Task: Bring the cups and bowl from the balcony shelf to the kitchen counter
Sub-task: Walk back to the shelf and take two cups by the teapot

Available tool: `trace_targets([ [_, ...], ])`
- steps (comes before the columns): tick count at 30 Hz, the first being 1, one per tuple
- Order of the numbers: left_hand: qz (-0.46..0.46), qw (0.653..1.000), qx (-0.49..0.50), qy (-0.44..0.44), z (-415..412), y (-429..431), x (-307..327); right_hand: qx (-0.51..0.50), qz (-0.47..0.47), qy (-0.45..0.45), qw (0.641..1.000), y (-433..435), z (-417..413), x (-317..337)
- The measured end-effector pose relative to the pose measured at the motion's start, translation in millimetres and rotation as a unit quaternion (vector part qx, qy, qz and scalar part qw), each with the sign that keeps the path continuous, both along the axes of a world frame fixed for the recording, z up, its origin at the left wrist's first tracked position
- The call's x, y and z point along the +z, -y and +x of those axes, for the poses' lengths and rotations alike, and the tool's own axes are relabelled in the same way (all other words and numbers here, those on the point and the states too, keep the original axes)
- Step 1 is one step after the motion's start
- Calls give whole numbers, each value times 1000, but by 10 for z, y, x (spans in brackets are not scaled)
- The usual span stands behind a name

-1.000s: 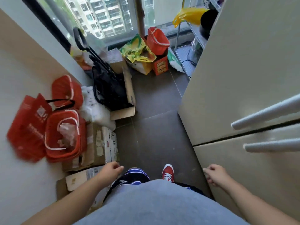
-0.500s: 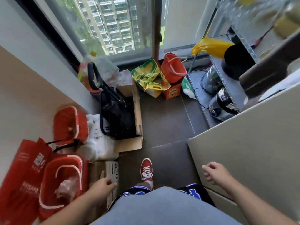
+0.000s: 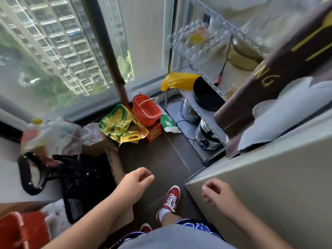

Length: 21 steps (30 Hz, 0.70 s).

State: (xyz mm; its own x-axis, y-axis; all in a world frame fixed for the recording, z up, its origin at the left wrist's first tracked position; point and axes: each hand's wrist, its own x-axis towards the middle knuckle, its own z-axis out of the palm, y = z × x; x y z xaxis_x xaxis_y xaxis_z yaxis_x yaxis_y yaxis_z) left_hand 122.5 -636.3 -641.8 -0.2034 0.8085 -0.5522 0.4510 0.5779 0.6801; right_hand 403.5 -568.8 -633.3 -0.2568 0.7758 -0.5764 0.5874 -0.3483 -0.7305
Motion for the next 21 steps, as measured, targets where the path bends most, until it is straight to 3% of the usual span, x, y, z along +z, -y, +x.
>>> trace_targets([
  [8,137,990,-32,30,132,-1041,665,46,113,-39,992,-885,-531,707],
  [17,293,952,-77,43,70,-2015,1463,-47,258,-147,954,-1507,-856,1448],
  [21,353,924,-122,82,57,-2495,1798,-109,333,-182,919,-1770,-964,1830],
])
